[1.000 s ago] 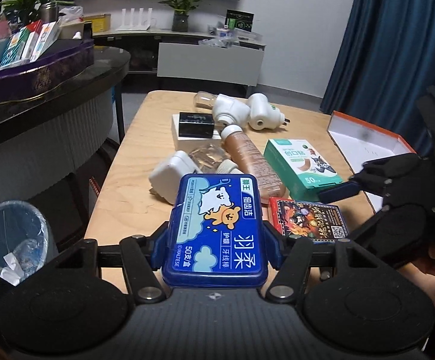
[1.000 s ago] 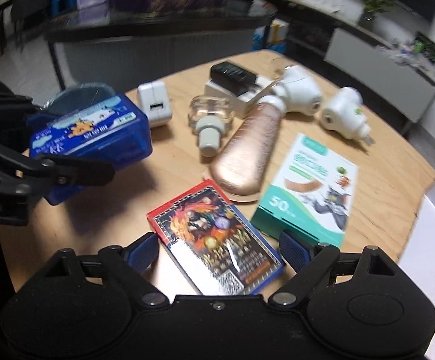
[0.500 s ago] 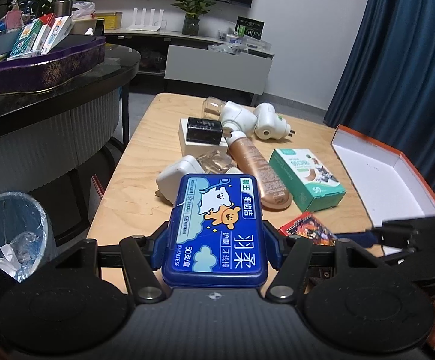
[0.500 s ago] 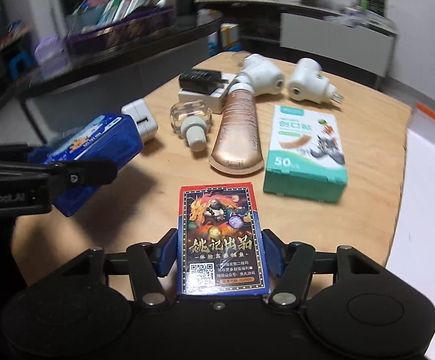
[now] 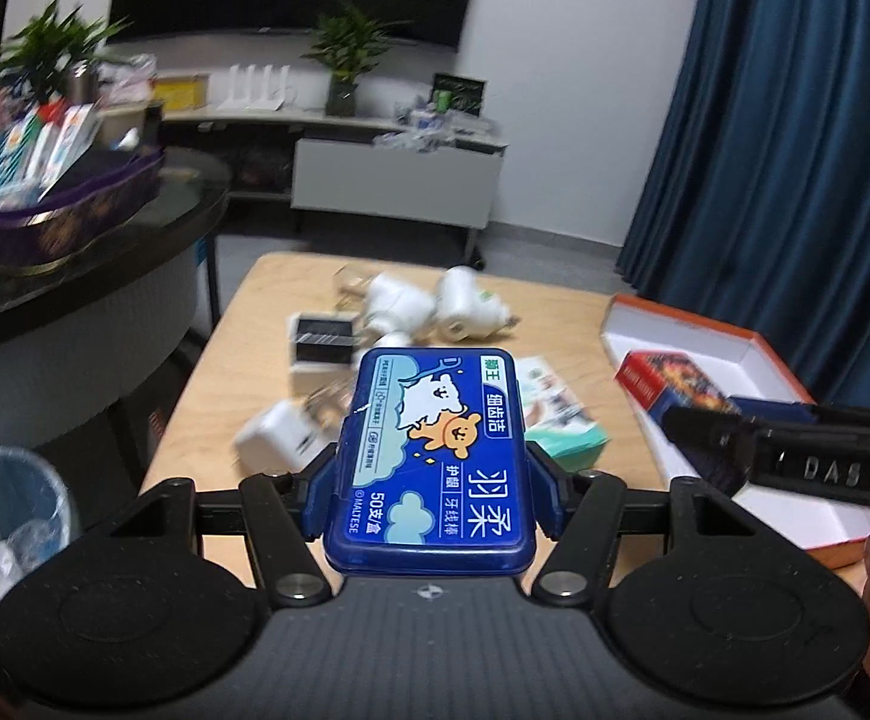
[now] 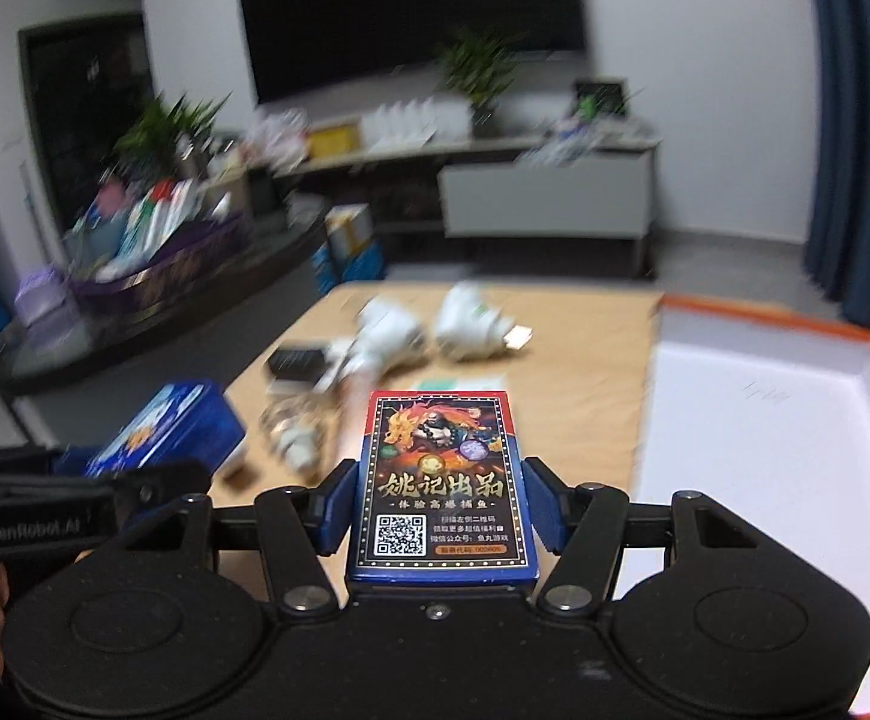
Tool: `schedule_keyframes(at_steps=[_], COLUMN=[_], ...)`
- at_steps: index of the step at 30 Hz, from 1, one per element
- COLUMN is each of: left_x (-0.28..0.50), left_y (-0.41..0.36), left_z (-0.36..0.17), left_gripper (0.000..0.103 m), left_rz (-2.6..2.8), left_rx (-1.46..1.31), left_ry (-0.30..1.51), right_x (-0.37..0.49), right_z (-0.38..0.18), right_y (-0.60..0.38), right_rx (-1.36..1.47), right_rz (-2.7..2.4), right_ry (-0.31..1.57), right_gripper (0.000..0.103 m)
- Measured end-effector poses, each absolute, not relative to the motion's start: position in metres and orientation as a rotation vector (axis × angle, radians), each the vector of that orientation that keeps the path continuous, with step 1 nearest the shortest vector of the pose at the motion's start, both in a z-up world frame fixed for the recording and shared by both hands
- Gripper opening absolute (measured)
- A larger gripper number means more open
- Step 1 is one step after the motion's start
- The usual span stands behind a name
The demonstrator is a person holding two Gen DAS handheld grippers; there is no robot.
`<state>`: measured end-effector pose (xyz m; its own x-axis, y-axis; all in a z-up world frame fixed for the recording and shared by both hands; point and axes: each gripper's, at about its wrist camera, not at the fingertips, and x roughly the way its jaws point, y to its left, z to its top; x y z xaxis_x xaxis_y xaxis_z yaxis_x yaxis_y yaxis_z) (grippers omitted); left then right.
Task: Organize rigid objects
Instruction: 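Carry the blue tin and card box with both tools over the white box lid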
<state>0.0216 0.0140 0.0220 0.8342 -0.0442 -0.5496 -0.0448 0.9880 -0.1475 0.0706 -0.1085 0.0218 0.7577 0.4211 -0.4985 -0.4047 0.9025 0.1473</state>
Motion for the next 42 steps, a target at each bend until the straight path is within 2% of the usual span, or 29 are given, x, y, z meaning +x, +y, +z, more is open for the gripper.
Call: schedule_keyframes(at_steps=[8, 28, 42], left_x=[0.066, 0.181, 0.202], left_y=[-0.034, -0.114, -0.131], left_z=[0.043, 0.078, 0.050], left_gripper=[0.063, 0.063, 0.063], left_rz=[-0.121, -0.276, -0.248], left_rx=[-0.118, -0.038, -0.038], left_ry=[0.561, 0.575, 0.662], right_x=[0.089, 0.155, 0.189], right_z=[0.046, 0.069, 0.045], right_y=[-0.174, -0.277, -0.288], right_rx=[0.096, 0.215, 0.217], right_rz=[0.278, 0.055, 0.042], right_ry=[0.459, 0.460, 0.528], right_gripper=[0.071, 0.071, 0.071])
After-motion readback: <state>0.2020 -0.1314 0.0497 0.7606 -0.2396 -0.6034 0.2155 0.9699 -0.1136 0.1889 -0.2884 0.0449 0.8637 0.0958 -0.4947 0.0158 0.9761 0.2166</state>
